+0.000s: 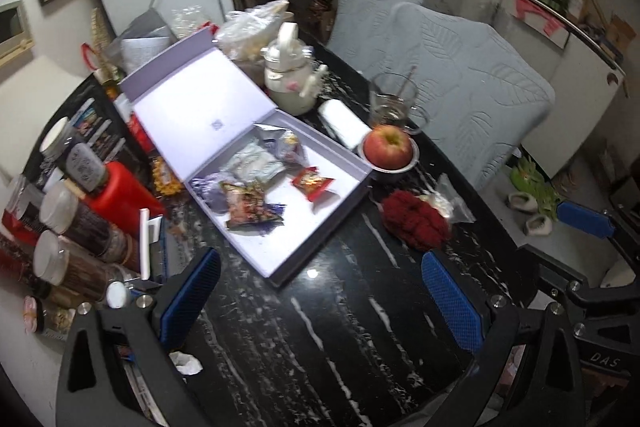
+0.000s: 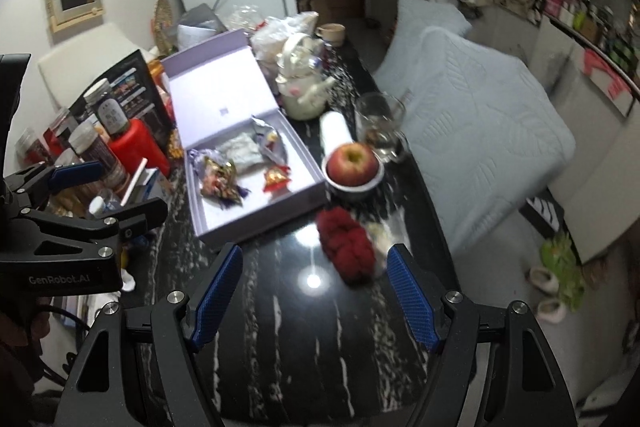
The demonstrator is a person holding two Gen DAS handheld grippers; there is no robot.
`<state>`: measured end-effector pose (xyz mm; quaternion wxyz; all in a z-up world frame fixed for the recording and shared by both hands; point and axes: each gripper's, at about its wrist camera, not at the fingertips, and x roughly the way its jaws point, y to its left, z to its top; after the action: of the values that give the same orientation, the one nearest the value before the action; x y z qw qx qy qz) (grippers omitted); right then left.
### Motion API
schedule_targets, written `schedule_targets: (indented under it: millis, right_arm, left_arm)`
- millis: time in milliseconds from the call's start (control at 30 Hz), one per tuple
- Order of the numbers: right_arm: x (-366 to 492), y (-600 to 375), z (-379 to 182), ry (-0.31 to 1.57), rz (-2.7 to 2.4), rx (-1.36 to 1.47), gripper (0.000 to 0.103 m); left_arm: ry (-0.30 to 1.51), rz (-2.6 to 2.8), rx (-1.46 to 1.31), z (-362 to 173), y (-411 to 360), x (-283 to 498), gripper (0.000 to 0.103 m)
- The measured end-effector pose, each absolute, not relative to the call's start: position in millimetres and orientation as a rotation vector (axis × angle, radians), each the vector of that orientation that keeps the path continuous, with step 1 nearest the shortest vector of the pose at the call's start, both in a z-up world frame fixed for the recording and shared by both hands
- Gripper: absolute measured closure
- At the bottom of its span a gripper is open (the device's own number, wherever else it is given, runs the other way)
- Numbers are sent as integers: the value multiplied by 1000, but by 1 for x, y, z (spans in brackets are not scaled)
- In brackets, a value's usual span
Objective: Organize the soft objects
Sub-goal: 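Move both open tools toward the red fuzzy plush and clear bag on the table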
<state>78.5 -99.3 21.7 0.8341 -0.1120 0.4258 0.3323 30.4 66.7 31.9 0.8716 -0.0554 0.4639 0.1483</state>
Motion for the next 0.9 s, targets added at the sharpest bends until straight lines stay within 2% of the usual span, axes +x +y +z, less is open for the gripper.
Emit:
schedule_targets:
  millis: [533, 900]
  right_arm:
    - [136, -171, -18, 1010, 610, -232, 28]
    - [195, -177, -59, 1076, 639, -237, 28]
  left_arm:
    - [1052, 174, -162, -20, 2, 110, 1]
    - [1090, 193, -172, -58, -5, 145, 1]
